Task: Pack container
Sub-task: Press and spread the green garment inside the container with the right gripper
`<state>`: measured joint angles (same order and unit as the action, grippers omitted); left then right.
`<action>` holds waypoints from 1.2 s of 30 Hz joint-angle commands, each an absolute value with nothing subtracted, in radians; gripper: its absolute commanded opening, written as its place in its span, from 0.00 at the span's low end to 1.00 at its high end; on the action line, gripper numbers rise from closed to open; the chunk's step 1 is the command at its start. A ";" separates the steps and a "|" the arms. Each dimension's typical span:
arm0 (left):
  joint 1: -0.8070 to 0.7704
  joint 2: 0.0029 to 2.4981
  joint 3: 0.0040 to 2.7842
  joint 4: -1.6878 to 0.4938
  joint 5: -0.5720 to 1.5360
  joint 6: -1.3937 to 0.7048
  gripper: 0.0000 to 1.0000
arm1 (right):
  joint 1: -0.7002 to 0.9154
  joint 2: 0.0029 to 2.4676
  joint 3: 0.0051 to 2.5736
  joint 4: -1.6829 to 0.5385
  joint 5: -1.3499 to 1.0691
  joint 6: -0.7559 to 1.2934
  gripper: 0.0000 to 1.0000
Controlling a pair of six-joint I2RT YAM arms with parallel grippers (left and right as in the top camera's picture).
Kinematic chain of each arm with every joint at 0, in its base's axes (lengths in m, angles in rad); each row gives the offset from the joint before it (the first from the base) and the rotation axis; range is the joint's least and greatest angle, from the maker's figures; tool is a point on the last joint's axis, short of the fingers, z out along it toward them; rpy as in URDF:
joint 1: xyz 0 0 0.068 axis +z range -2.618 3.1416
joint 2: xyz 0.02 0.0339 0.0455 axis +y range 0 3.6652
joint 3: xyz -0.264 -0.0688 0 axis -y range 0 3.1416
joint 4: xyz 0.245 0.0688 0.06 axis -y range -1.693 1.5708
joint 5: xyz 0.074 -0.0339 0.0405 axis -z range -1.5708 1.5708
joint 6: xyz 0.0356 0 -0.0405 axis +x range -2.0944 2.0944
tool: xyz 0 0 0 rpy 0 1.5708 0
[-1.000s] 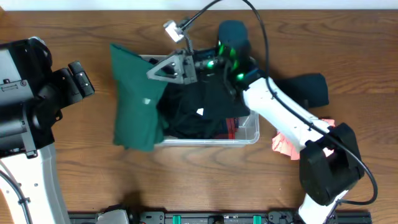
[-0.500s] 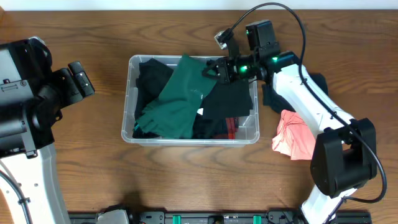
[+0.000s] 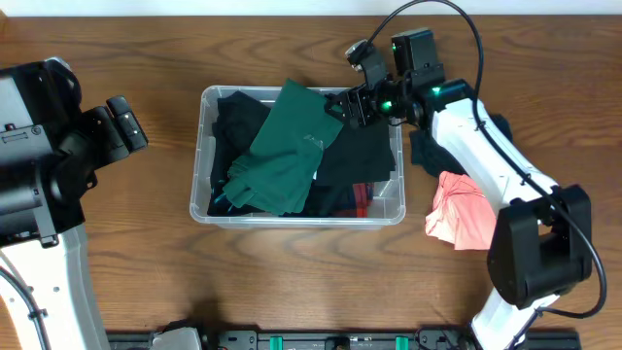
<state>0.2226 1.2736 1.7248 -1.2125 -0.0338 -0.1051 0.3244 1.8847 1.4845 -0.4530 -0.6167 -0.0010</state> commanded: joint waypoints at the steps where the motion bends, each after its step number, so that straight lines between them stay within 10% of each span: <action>1: 0.229 1.274 1.724 -1.216 -0.046 -0.110 0.98 | 0.324 1.814 1.523 -0.432 -0.740 0.046 0.53; 6: 0.229 1.274 1.724 -1.216 -0.046 -0.110 0.98 | 0.384 1.806 1.523 -0.344 -0.982 0.101 0.33; 19: 0.229 1.274 1.724 -1.216 -0.046 -0.110 0.98 | 0.596 1.985 1.522 -0.485 -0.656 -0.061 0.15; 36: 0.229 1.274 1.724 -1.216 -0.046 -0.110 0.98 | 0.429 1.889 1.558 -0.491 -0.936 -0.003 0.40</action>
<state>0.2226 1.2736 1.7248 -1.2125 -0.0338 -0.1051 0.4587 2.0029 1.5249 -0.5182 -0.8455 -0.0307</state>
